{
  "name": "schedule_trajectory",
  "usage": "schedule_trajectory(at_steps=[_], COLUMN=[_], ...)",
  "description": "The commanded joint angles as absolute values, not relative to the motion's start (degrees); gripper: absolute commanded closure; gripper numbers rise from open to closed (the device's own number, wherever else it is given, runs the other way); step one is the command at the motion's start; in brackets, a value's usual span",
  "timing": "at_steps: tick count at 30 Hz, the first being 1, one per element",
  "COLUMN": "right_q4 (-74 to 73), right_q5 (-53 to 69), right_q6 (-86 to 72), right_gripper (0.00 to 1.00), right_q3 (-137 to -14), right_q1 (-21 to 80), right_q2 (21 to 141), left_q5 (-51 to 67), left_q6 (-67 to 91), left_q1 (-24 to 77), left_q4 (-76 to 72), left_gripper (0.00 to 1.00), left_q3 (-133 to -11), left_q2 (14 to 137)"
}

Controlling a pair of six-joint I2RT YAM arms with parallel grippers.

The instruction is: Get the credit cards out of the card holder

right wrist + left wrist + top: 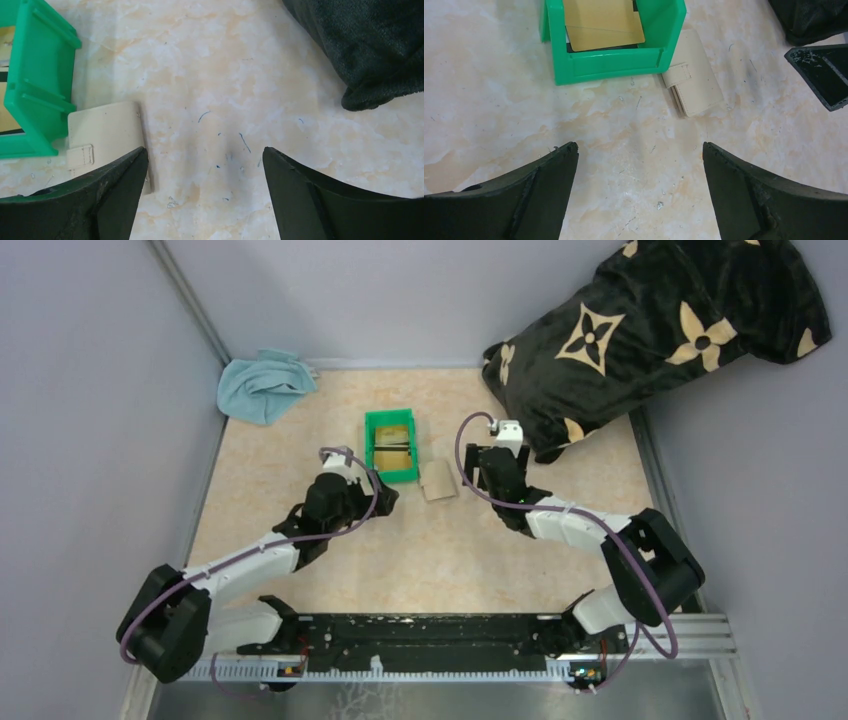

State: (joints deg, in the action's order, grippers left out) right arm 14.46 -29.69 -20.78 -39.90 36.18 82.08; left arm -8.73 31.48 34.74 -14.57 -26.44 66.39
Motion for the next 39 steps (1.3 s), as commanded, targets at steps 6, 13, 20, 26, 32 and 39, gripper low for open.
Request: schedule_trajectory(at_steps=[6,13,20,26,32,39], right_q4=[15.2,7.4,0.2,-1.5,-3.4,-5.0], right_q5=[-13.7,-15.6,-24.1,-23.8,-26.5,-27.4], right_q6=[-21.1,-14.9,-12.2,-12.0,-11.8,-13.2], right_gripper=[0.04,0.14,0.12,0.20,0.44,0.86], right_q3=[-42.1,-52.6,-63.7,-66.7,-66.2,-64.6], right_q1=[35.3,41.2,45.8,46.5,48.0,48.0], right_q2=[80.8,88.3,102.1,107.2,108.5,105.9], left_q5=[-6.6,-11.9,-15.2,-17.3,-17.5,-15.6], left_q6=[31.8,35.0,36.7,36.1,37.1,37.6], left_q1=[34.8,34.8,34.7,34.7,34.7,34.7], left_q4=[-18.7,-14.5,-9.4,-7.7,-7.8,-8.9], left_gripper=[0.01,0.01,0.01,0.01,0.01,0.01], left_q3=[-23.6,-23.4,-24.0,-22.8,-22.3,-22.8], left_q2=[62.7,63.3,62.5,60.8,61.4,63.6])
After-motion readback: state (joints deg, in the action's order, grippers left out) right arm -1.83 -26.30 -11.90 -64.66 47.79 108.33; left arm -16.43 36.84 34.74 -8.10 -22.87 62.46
